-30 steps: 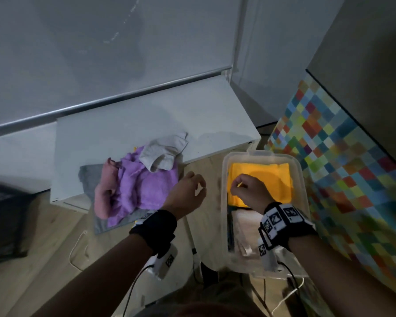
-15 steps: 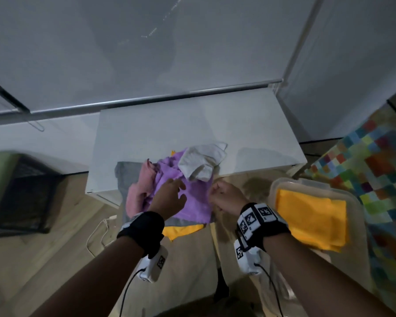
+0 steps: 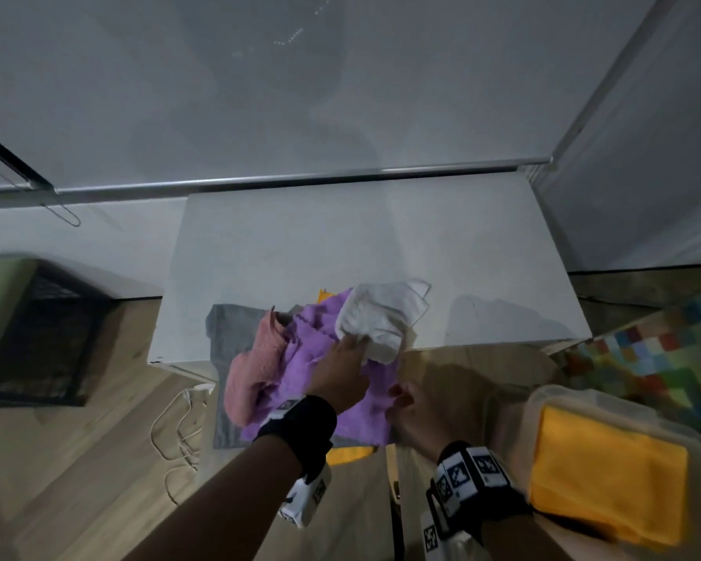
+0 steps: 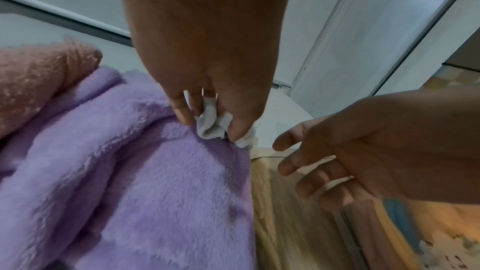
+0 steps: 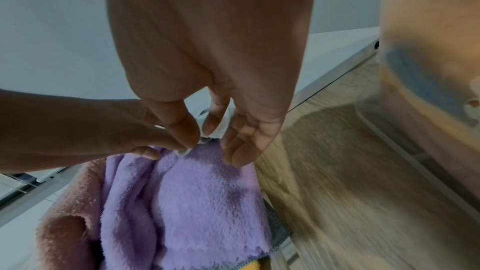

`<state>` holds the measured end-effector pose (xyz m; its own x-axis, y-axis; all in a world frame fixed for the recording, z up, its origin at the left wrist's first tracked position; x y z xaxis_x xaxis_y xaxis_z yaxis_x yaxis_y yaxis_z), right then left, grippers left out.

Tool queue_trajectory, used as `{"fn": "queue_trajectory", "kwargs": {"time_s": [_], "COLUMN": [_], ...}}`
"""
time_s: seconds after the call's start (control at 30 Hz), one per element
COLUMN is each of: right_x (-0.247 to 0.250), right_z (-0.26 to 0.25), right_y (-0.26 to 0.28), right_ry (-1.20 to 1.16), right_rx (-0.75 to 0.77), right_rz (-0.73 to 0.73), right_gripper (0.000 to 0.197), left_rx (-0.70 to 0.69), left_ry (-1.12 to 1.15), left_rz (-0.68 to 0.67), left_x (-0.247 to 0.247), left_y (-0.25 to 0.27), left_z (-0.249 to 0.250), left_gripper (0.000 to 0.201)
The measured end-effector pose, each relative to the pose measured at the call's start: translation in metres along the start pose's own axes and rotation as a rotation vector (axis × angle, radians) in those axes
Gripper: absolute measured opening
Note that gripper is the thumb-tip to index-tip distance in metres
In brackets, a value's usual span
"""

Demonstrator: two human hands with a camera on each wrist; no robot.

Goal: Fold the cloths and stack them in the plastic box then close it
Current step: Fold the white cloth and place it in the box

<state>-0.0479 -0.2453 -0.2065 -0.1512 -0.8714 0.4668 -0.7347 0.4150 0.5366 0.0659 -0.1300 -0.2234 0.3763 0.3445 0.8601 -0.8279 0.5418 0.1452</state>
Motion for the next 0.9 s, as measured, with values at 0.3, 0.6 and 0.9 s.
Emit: {"fn": "queue_trajectory", "kwargs": {"time_s": [0.3,0.6,0.9], "right_x": [0.001,-0.033,-0.047], "right_z": [-0.014,-0.023,-0.055], "right_y": [-0.013,0.014,0.055], "right_ry": [-0.054,0.089,-0.118], "right_rx": [0.217,0.242,0.306], "right_rz": [0.198,0.010,0.050], "right_gripper": [0.071,0.002,0.010], "left_rx": [0.048,0.025,0.059], "left_ry": [0.230,0.295,0.319], "left_rz": [0.148,0.176,0.310], "left_x": [0.019,0.039,0.075], "left_y": [0.029,0.080,0.136], "left_z": [0.022,-0.003,-0.048], "left_gripper": [0.019,0.024,0.010]}}
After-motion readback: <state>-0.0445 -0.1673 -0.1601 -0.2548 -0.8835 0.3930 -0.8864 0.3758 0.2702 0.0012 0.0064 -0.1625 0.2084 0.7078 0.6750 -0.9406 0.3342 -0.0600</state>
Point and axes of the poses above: each hand's wrist, its own y-axis away from the middle knuckle, its own x-axis out of the back of the hand, z = x × y, the point moved 6 cm from there along -y, towards the middle knuckle, and after that the axes turned 11 degrees about z, right-handed, at the moved point
